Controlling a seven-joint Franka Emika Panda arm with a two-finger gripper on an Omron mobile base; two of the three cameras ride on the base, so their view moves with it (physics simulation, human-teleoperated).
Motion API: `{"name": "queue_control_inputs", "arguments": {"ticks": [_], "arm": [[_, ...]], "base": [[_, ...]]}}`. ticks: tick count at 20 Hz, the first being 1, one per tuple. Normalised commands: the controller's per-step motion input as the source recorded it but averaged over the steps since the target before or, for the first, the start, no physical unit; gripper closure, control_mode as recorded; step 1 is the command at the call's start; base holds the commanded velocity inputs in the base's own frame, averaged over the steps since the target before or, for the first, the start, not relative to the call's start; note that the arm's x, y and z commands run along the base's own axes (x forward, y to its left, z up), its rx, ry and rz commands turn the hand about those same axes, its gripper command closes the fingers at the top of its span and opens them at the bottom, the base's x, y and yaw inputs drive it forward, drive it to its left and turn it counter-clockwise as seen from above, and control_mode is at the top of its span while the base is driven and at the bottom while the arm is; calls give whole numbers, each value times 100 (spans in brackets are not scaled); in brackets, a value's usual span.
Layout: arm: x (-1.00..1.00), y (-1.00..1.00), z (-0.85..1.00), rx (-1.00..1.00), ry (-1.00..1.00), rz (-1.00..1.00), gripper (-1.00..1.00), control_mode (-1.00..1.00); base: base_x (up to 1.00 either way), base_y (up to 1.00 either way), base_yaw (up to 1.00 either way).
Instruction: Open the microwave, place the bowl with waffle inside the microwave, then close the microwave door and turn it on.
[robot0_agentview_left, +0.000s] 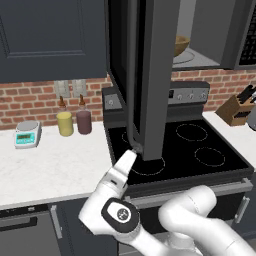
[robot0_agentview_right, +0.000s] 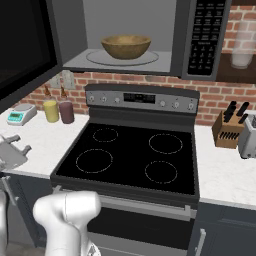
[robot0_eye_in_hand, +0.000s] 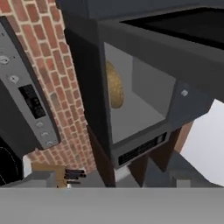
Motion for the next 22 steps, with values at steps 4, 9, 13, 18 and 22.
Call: {"name": "queue_control_inputs", "arguments": {"ticks": [4, 9, 13, 18, 22], "arm": [[-24, 37, 0, -29, 0, -5, -100, -100], [-15, 31, 0, -25, 0, -5, -100, -100], [-10, 25, 0, -23, 0, -5, -100, -100], [0, 27, 6, -17, 0, -5, -100, -100], [0, 31, 28, -8, 0, -4, -100, -100]], "base": [[0, 0, 0], [0, 0, 0], [0, 0, 0], [0, 0, 0], [0, 0, 0]]}}
